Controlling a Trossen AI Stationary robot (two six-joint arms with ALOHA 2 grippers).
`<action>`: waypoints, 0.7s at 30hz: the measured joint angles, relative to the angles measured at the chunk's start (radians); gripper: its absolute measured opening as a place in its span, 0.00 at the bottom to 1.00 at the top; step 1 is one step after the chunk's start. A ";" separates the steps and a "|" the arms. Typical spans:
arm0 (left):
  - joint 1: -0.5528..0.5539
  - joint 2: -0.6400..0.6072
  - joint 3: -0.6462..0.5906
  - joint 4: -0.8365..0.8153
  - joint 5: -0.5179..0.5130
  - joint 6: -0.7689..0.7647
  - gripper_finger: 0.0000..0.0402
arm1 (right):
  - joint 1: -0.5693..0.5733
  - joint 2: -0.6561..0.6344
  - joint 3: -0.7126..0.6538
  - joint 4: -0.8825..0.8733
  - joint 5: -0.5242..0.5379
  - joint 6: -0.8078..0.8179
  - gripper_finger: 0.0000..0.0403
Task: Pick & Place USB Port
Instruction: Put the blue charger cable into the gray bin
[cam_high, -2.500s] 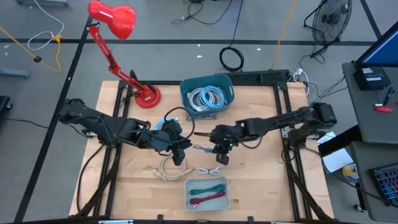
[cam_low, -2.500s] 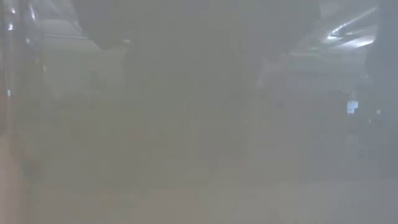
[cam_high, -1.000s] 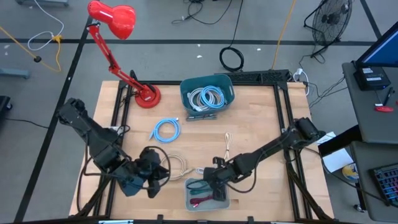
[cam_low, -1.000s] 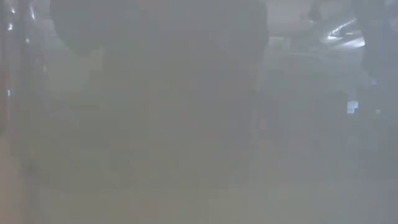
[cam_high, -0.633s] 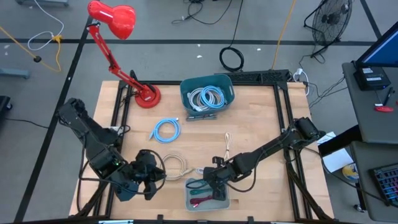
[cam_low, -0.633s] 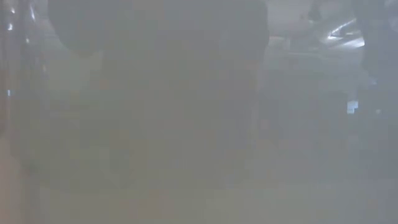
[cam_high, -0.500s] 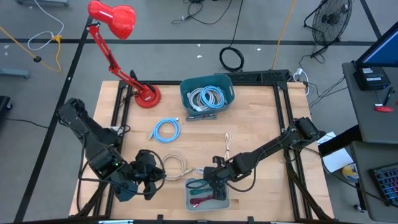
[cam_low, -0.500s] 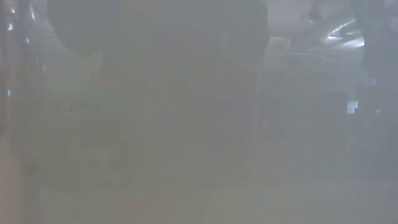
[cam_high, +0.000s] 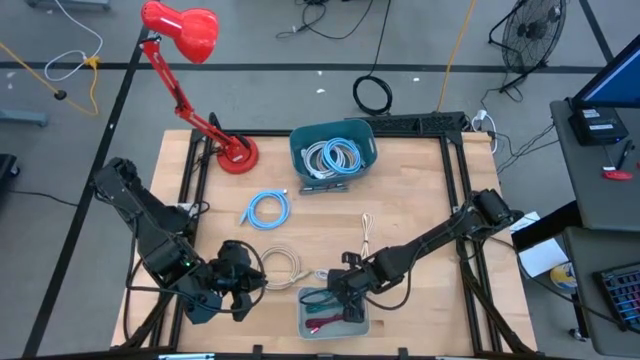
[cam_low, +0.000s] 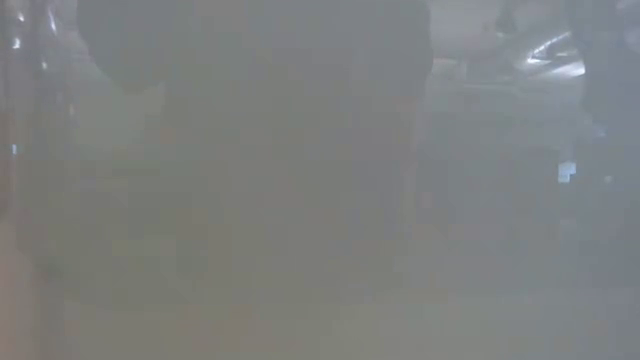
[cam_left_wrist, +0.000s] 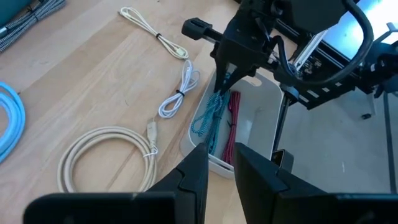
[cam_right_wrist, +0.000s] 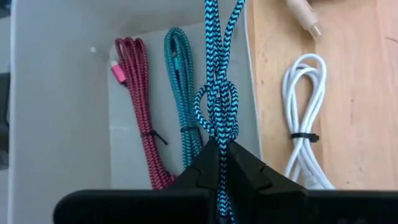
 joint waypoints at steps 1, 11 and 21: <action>0.000 0.000 0.000 0.000 0.000 0.000 0.19 | -0.001 0.000 0.000 0.005 -0.013 0.002 0.02; 0.000 0.000 0.000 0.001 -0.001 -0.006 0.19 | 0.021 0.053 0.003 0.044 -0.032 0.019 0.02; 0.000 -0.001 0.000 0.004 0.000 -0.010 0.19 | 0.021 0.074 -0.001 0.067 -0.024 0.011 0.02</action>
